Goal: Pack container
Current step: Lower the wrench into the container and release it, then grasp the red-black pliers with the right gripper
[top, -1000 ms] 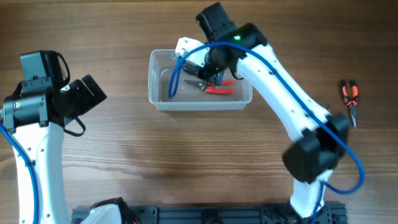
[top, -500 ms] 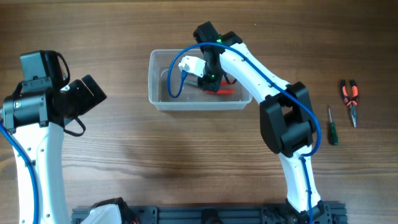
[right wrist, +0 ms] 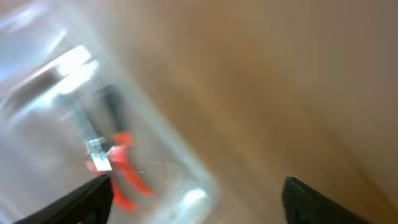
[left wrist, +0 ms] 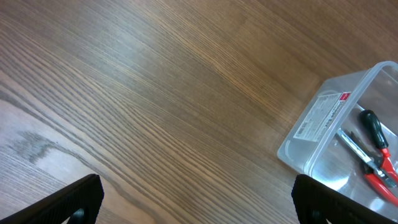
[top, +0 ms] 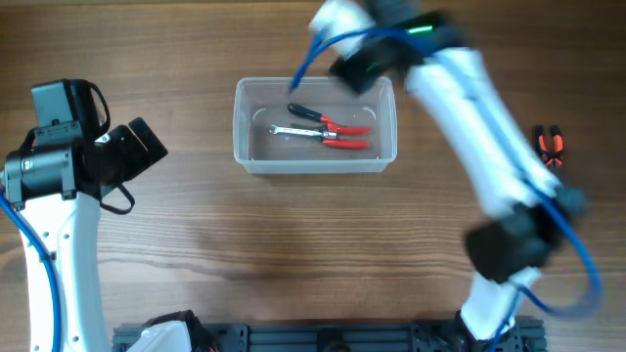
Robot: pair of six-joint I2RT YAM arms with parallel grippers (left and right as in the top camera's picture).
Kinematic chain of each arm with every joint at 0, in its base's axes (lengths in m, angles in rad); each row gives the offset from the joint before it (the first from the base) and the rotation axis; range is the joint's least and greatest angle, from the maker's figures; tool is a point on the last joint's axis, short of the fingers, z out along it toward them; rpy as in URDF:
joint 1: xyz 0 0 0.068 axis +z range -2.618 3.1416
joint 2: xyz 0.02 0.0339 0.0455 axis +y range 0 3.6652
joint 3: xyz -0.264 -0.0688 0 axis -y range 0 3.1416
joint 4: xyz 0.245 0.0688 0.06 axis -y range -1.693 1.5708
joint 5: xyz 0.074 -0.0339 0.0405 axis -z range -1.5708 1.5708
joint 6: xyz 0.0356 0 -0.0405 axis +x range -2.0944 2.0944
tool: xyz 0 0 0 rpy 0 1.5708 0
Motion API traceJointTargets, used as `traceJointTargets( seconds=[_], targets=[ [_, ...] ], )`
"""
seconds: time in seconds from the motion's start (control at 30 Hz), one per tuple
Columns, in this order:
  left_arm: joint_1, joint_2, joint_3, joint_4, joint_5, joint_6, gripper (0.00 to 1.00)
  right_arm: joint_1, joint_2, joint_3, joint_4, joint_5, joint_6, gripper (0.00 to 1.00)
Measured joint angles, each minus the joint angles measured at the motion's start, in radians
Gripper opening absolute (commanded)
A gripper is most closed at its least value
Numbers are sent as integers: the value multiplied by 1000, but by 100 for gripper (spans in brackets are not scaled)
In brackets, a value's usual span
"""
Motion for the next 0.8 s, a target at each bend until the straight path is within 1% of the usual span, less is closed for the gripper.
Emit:
traceJointTargets(
  seconds=[0.07, 0.13, 0.2, 0.23, 0.33, 0.47, 0.57, 0.67, 0.8],
  targets=[
    [0, 0, 0, 0, 0, 0, 100, -183, -106, 31, -36, 25, 119, 97],
    [0, 0, 0, 0, 0, 0, 100, -402, -142, 41, -131, 49, 213, 100],
    [0, 0, 0, 2, 1, 0, 100, -580, -109, 21, -203, 58, 236, 100],
    [0, 0, 0, 9, 1, 0, 100, -647, -81, 0, -219, 60, 218, 99],
    [0, 0, 0, 16, 1, 0, 100, -728, -42, -74, -216, 59, 117, 100],
    [0, 0, 0, 17, 1, 0, 100, -792, 67, -216, -129, 59, 20, 99],
    [0, 0, 0, 20, 1, 0, 100, -791, 115, -292, -90, 59, -9, 99],
    [0, 0, 0, 27, 1, 0, 100, -790, 142, -422, 16, 59, -22, 99],
    [0, 0, 0, 28, 1, 0, 100, -790, 145, -535, 121, 54, -35, 99]
  ],
)
